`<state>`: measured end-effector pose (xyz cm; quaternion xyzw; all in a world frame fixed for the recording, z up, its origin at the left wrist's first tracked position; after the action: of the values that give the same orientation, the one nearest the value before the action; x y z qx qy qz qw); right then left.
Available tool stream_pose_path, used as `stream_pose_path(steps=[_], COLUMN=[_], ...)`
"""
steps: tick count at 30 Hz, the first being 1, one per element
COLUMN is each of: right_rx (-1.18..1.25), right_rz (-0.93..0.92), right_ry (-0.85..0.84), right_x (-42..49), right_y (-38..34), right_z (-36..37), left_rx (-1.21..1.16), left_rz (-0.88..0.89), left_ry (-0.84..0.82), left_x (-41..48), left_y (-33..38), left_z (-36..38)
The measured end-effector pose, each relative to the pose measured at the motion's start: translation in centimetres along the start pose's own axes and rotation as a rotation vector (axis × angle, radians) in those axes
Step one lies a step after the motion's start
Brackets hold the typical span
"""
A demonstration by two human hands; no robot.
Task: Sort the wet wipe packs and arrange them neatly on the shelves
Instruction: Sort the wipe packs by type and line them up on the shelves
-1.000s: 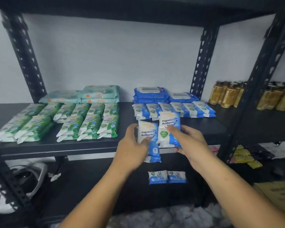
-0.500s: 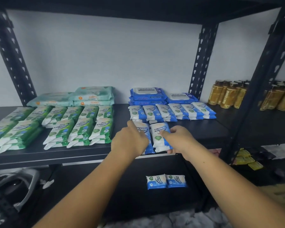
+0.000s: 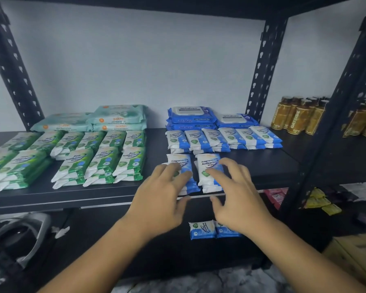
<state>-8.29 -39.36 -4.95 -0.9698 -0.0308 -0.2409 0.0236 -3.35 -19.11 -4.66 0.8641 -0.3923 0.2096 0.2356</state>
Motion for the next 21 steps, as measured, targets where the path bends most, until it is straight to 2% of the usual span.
stream_pose_path(steps=[5,17,21], right_rx=[0.004,0.094,0.093], right_rz=[-0.055,-0.059,-0.069], right_ry=[0.154,0.128,0.185], right_x=[1.6,6.9,6.7], right_y=[0.9,3.0,3.2], right_z=[1.6,3.7,4.5], left_rx=[-0.06,-0.161,-0.138], left_rz=[0.035,0.031,0.054], left_ry=[0.104,0.177,0.201], left_x=[1.1,4.9,5.2], left_y=[-1.5,-4.5,-4.8], left_z=[1.6,3.1,3.5])
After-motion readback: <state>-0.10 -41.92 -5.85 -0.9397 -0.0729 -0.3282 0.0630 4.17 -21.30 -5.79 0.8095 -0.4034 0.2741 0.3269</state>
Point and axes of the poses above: each hand's wrist, its own x-axis towards the middle knuckle, its own z-axis out of the palm, y = z × x, the point moved 2 cm from there along x, towards the middle knuckle, and after that the axes turned 14 degrees about -x, right-handed, at the moved point
